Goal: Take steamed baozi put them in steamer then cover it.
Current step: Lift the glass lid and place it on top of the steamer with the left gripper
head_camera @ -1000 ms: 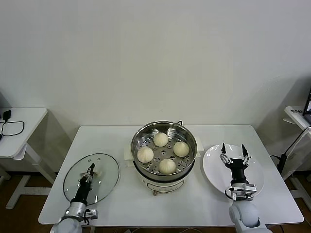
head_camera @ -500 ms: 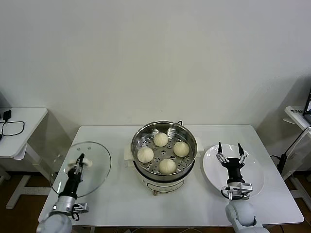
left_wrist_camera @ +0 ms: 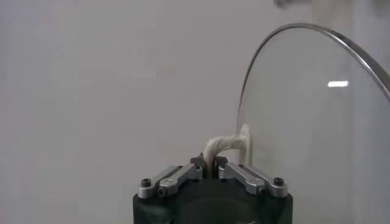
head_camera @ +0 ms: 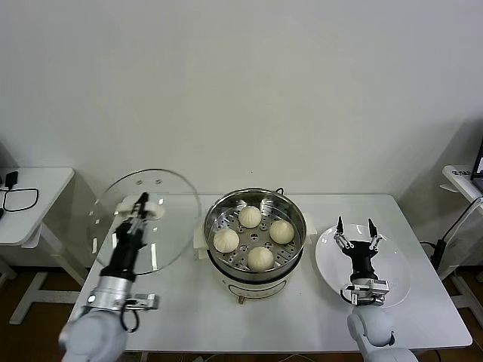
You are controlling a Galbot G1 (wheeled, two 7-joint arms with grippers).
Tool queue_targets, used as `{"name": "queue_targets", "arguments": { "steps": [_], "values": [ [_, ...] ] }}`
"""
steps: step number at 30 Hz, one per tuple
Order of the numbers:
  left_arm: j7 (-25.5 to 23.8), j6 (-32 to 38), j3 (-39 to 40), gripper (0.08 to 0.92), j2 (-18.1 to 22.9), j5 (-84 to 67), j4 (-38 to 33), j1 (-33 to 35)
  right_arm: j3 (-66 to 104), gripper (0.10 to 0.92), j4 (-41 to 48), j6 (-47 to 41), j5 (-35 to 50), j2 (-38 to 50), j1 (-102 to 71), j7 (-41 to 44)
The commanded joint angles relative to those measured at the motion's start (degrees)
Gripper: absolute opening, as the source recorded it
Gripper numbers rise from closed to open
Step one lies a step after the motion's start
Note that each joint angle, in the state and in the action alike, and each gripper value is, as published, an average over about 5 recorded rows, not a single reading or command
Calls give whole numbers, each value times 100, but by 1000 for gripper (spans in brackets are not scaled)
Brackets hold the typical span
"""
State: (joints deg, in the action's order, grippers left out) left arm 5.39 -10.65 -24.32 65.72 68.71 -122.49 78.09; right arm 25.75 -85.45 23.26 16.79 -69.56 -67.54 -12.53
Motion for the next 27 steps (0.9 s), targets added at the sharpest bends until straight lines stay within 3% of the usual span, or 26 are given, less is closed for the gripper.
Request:
{"name": "queue_targets", "arguments": {
  "steps": [1,12,27],
  "values": [
    [-1444,-1579,3028,194,576,456,-690,-1339,112,823,65,-5,-80,-21,0,-42],
    [-2495,-2317,3905,194,1260,1520,782,-2275,242,823,248,-2,-271,-237,-8,-72],
    [-2663,-2450,4046,194,1876,2264,1519,-2657,325,823,362,17,-322,-267,-32,-49]
  ]
}}
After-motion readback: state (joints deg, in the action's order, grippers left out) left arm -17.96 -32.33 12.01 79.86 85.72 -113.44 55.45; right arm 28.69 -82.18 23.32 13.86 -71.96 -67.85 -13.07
